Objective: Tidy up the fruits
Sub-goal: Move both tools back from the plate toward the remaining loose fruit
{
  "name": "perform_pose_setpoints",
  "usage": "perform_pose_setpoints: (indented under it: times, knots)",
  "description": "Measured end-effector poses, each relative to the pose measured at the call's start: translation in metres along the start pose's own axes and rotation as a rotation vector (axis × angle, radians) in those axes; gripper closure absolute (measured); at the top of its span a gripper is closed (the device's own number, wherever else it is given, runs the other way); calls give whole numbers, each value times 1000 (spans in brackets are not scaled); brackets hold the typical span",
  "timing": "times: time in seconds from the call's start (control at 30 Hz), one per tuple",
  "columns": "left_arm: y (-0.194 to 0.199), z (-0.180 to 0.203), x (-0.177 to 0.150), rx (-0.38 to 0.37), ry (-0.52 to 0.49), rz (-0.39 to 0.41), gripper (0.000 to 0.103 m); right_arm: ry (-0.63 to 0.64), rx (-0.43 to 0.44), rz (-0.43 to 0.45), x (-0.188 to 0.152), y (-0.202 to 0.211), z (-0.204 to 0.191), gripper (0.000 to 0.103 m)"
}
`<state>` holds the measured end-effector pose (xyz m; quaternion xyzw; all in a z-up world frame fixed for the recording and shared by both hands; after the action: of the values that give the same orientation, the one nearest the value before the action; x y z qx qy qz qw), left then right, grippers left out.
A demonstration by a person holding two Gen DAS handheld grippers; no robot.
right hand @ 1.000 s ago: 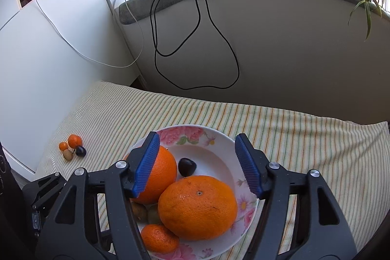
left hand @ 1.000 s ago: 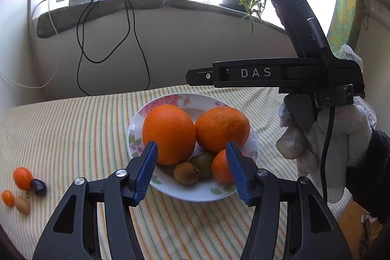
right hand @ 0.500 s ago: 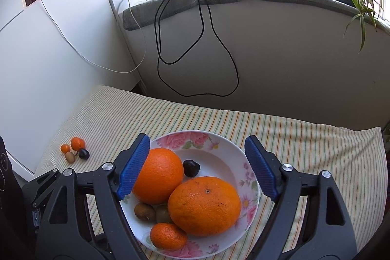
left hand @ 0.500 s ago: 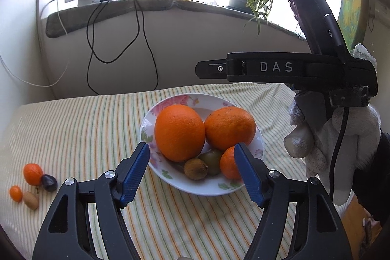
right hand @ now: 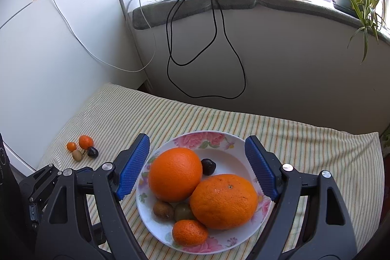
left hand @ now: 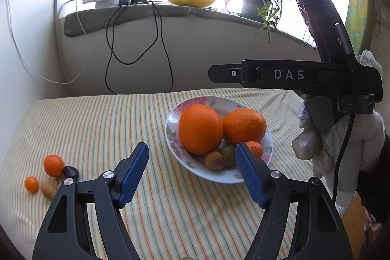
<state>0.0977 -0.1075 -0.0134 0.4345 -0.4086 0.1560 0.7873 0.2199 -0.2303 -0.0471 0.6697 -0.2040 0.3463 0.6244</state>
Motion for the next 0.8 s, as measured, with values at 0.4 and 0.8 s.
perform_pose_setpoints:
  times: [0.4, 0.8]
  knots:
    - [28, -20, -7, 69, 32, 29, 30, 19, 48, 50, 3, 13, -28, 20]
    - [70, -71, -27, 207, 88, 44, 30, 95, 117, 46, -2, 15, -69, 20]
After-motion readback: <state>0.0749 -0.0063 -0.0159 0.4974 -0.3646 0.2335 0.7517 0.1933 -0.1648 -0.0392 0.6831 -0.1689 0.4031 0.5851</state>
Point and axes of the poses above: each gripper's, at about its wrist camera, not at the fingertips, and y roughly against the way its jaws point, z to its right, x to its top, the point moved 1 cm from there along -y, roughly the way its jaws point, and after that the axes turned 14 degrees about -x, right-handed, at the moved point
